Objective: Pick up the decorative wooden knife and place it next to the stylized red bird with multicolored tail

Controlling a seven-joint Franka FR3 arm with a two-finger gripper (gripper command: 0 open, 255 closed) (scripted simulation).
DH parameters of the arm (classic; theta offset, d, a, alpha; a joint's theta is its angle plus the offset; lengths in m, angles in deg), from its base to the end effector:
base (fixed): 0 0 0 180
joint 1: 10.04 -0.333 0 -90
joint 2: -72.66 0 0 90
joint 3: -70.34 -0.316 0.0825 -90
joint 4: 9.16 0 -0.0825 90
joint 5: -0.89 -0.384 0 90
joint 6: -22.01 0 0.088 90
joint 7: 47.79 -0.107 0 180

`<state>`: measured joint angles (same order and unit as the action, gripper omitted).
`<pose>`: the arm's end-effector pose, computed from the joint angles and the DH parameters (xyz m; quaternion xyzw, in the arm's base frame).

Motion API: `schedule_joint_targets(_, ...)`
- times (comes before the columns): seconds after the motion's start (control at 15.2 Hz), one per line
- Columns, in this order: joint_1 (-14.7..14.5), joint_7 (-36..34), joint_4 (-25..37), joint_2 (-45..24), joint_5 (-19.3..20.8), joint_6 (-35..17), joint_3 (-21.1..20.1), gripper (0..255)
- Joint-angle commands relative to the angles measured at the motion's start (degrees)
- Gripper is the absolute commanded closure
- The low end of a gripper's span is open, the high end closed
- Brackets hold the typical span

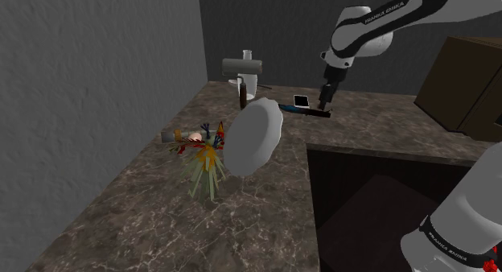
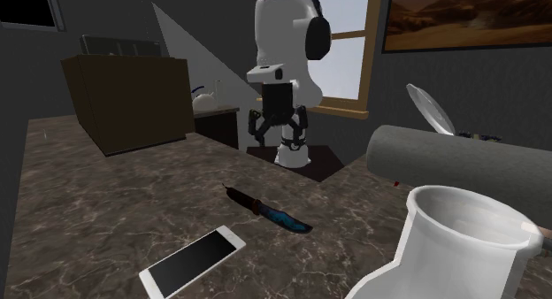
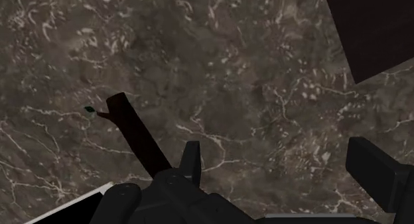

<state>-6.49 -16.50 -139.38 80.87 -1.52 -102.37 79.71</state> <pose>0.4859 -0.1110 0.4198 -0.9883 -0.1487 -0.0291 0.0197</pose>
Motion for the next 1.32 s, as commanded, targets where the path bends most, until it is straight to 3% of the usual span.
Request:
schedule_joint_targets(0.0, 0.20, 2.59, 3.55, -4.82, -1.26, -1.76, 0.87, 0)
schedule_joint_targets(0.59, 2.90, 12.72, 19.07, -23.59, -8.12, -6.30, 1.68, 0)
schedule_joint_targets(1.25, 3.07, 13.62, 18.09, -27.28, -9.52, -10.88, 0.99, 0)
